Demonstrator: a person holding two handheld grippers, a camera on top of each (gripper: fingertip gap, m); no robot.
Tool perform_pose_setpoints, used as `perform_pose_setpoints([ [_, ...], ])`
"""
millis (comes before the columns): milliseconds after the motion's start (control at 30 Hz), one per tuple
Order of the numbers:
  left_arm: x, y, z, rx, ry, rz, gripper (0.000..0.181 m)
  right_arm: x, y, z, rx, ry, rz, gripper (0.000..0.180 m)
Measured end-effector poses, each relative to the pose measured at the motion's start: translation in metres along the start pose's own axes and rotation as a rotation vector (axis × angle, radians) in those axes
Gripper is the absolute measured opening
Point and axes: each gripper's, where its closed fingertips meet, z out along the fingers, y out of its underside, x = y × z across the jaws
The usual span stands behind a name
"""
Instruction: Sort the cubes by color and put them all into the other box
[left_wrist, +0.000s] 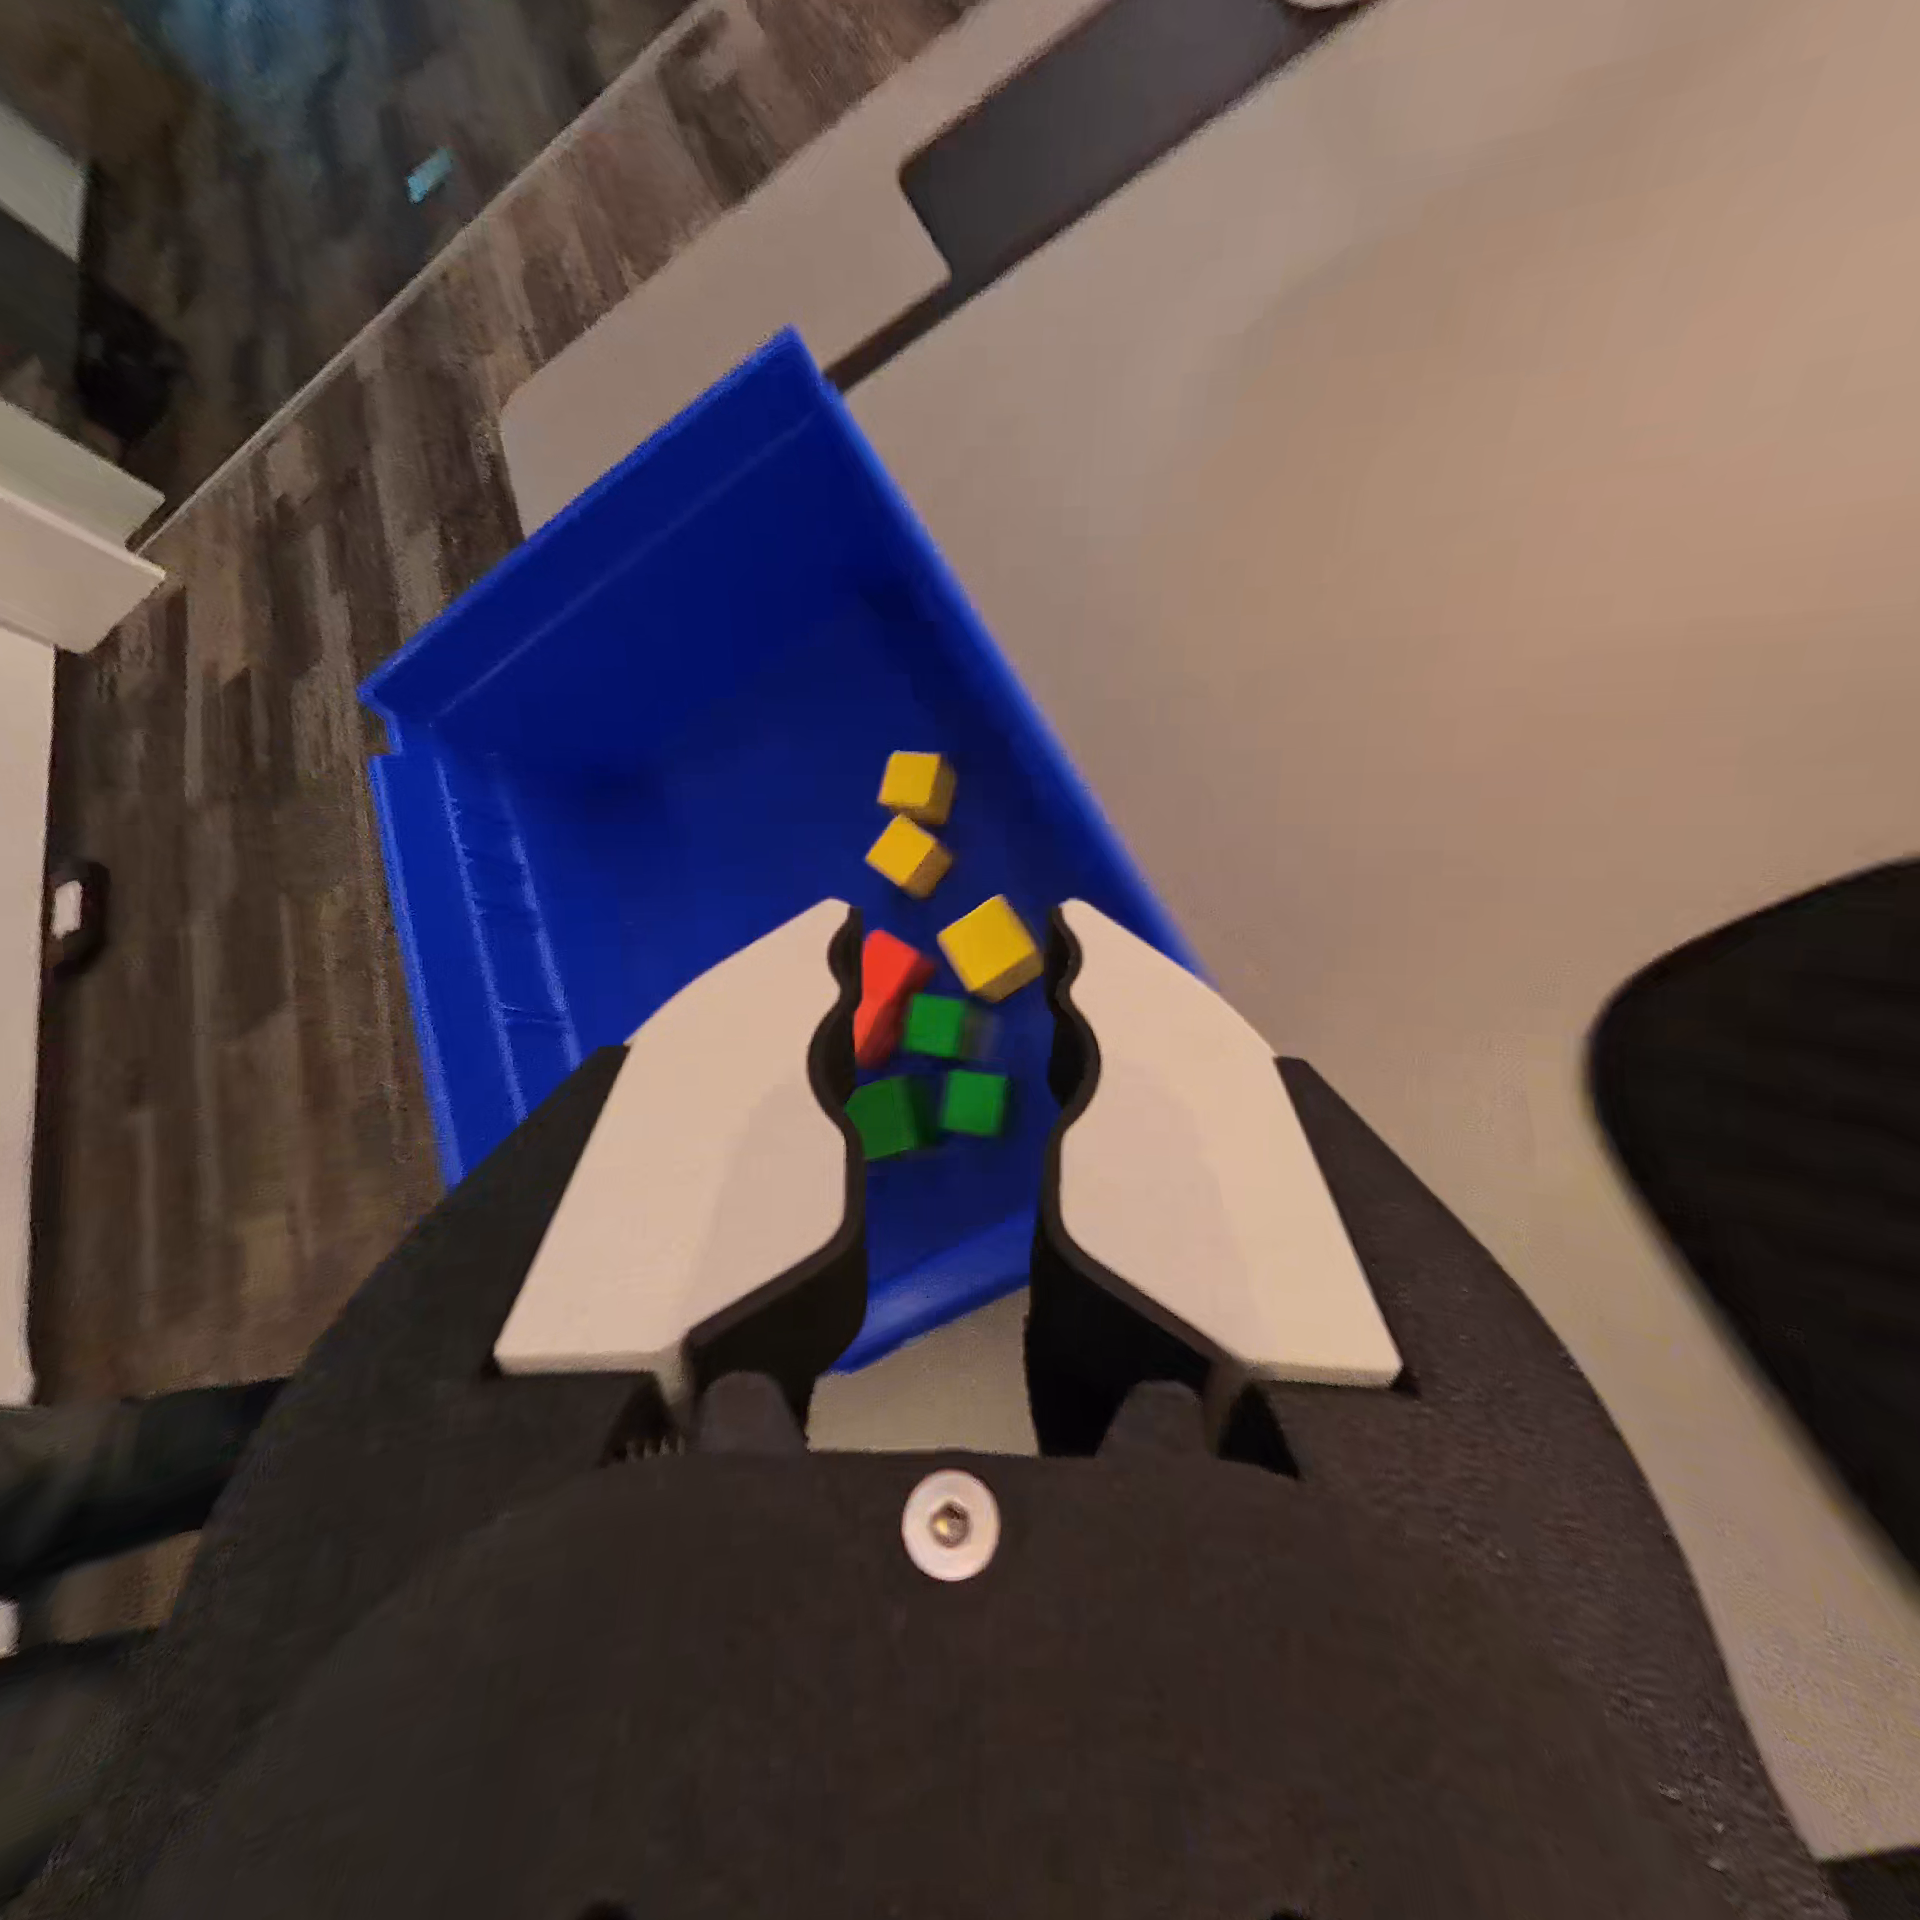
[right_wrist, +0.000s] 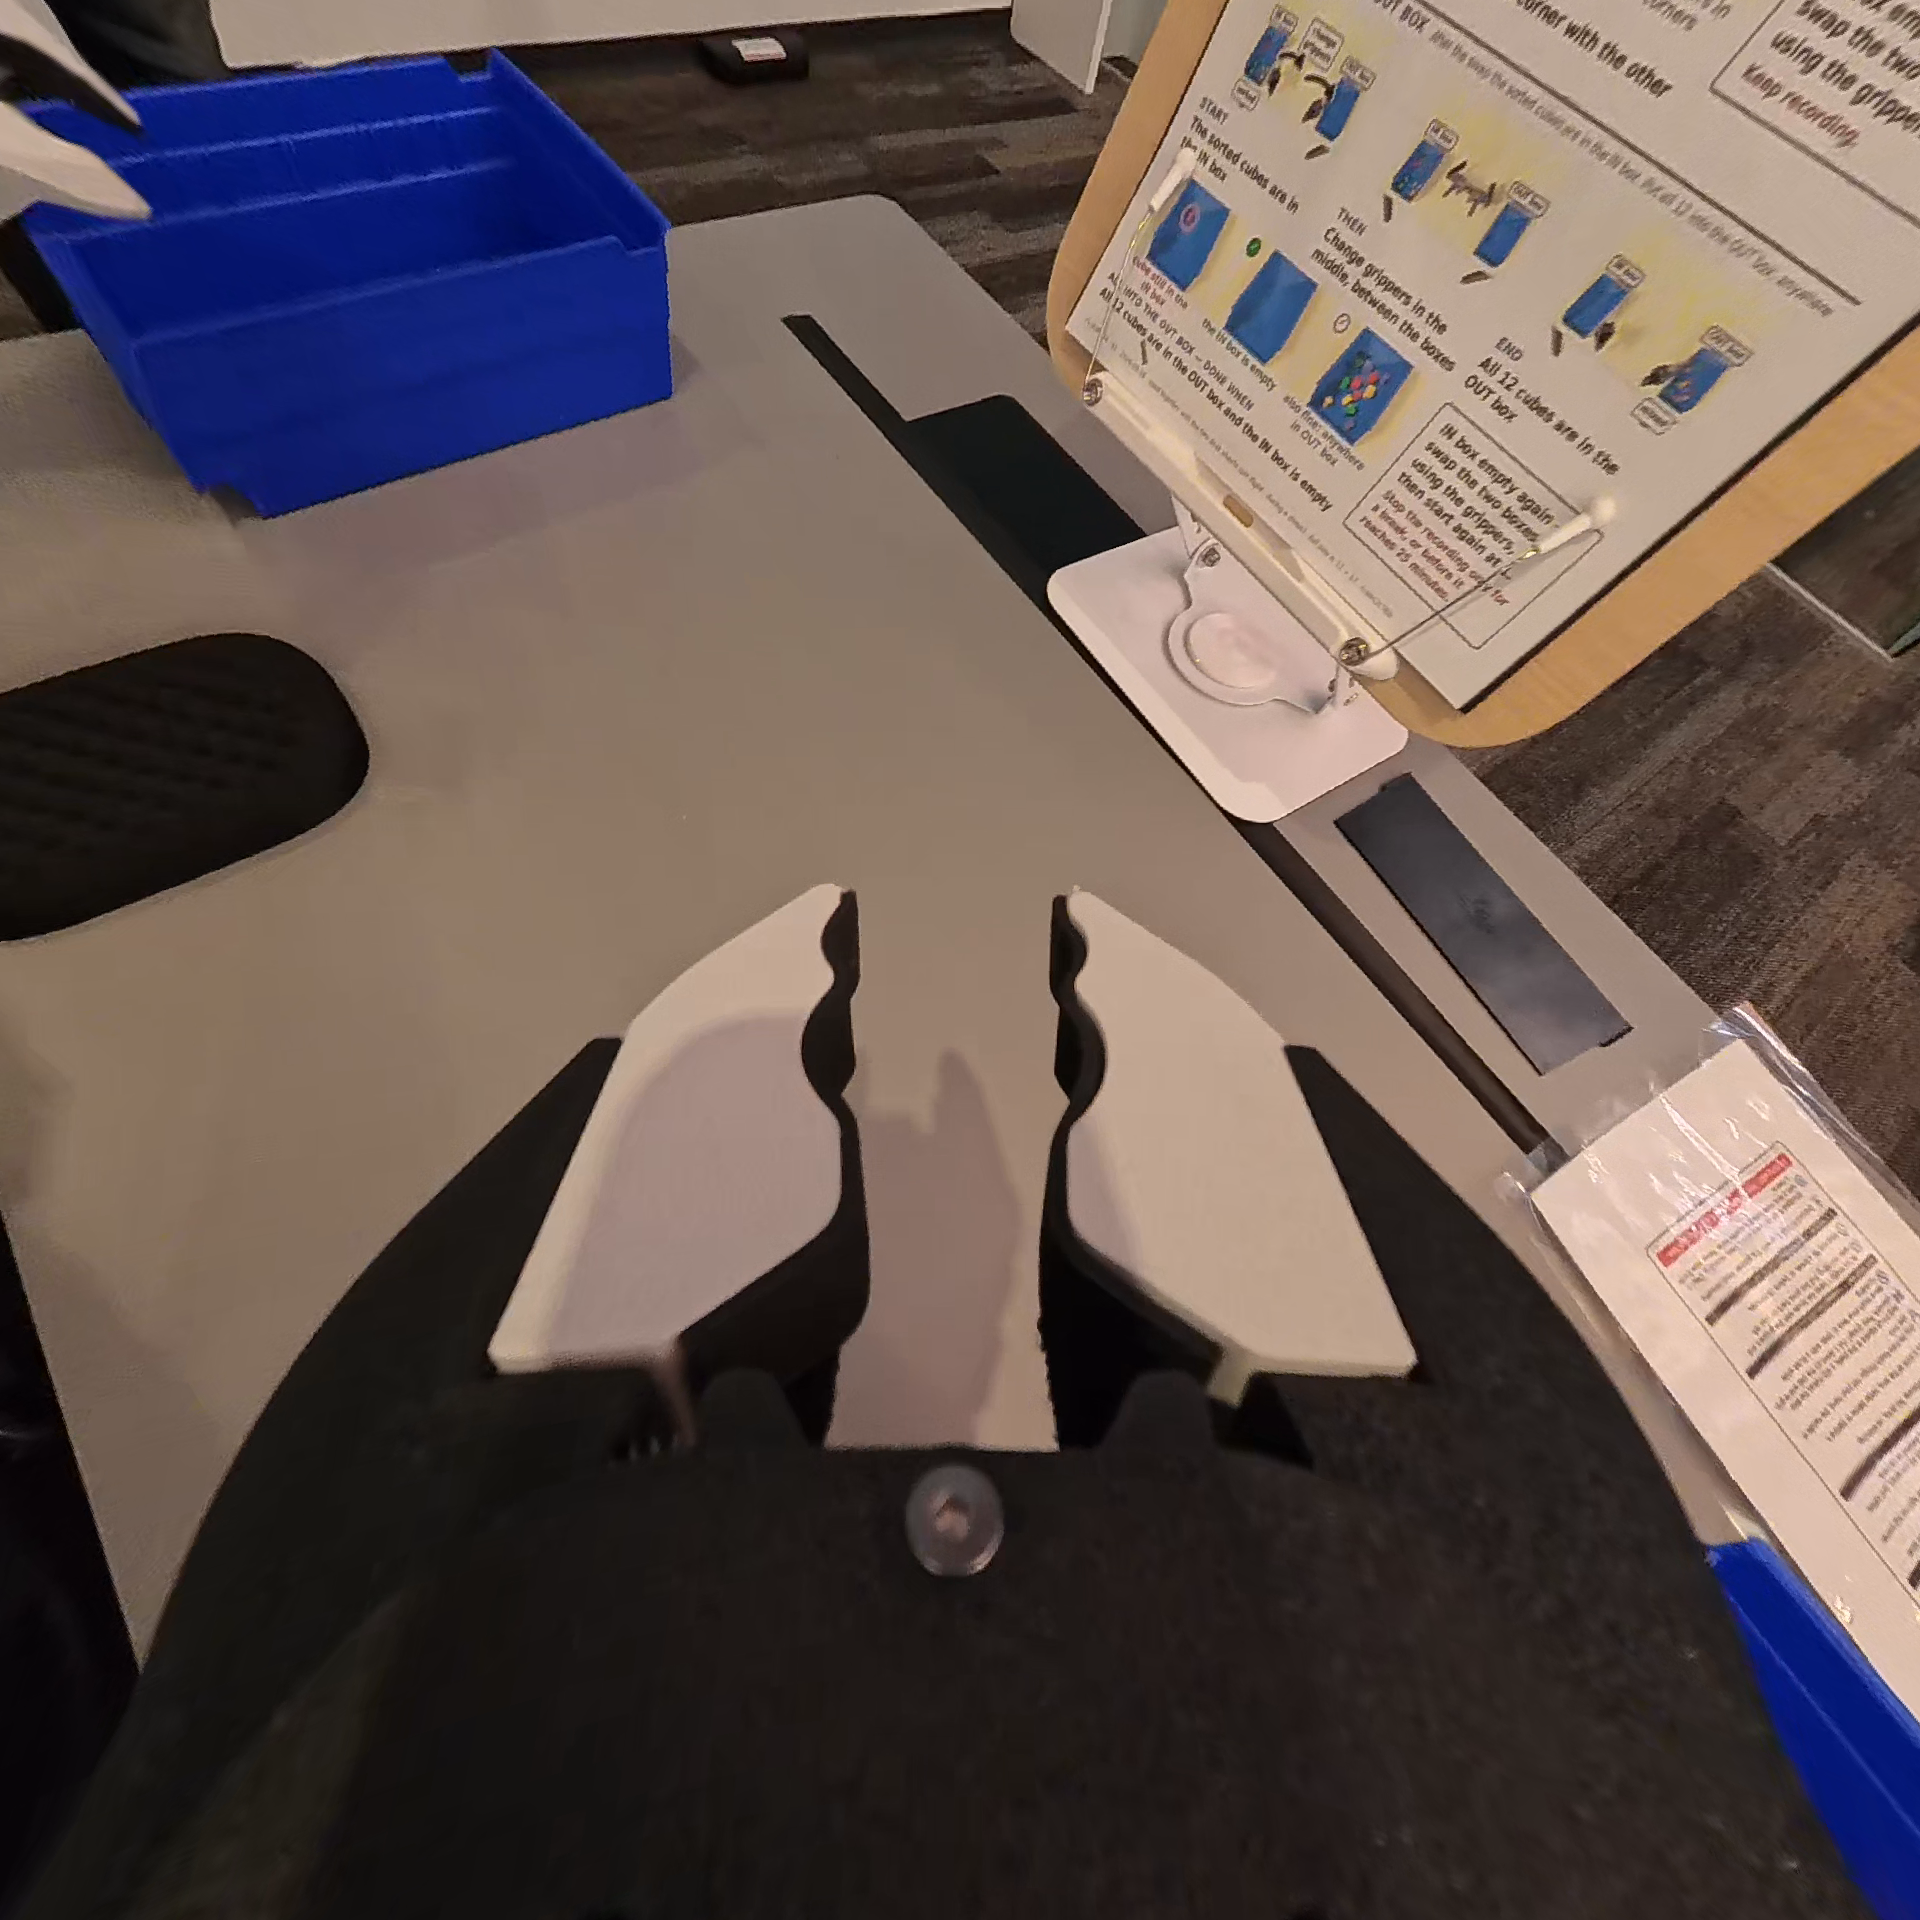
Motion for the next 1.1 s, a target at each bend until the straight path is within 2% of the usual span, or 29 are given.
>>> perform_pose_setpoints([
  [200, -0.032, 0.049, 0.052, -0.145, 0.198, 0.043, 0.039, -0.005, 0.010, 0.013, -0.073, -0.006, -0.032, 0.036],
  [367, -0.038, 0.078, 0.081, -0.259, 0.255, 0.158, 0.047, -0.006, 0.018, 0.017, -0.112, -0.009, -0.037, 0.036],
  [467, -0.043, 0.093, 0.093, -0.350, 0.237, 0.248, 0.047, -0.002, 0.023, 0.019, -0.127, -0.006, -0.027, 0.036],
  [667, -0.039, 0.108, 0.108, -0.468, 0.287, 0.304, 0.044, 0.001, 0.033, 0.024, -0.176, -0.008, -0.022, 0.037],
  [767, -0.038, 0.117, 0.114, -0.513, 0.304, 0.298, 0.032, 0.002, 0.038, 0.027, -0.200, -0.010, -0.028, 0.037],
  [867, -0.048, 0.104, 0.110, -0.450, 0.253, 0.263, 0.029, 0.003, 0.040, 0.028, -0.210, -0.009, -0.030, 0.037],
  [933, -0.063, 0.079, 0.098, -0.325, 0.154, 0.243, 0.029, 0.005, 0.037, 0.030, -0.200, 0.003, -0.025, 0.036],
  [1033, -0.060, 0.004, 0.063, 0.006, 0.073, 0.176, 0.029, -0.004, 0.016, 0.043, -0.114, -0.021, -0.024, 0.036],
  [1100, -0.034, -0.054, 0.033, 0.247, 0.071, 0.185, 0.029, -0.024, -0.010, 0.057, 0.006, -0.099, -0.017, 0.036],
])
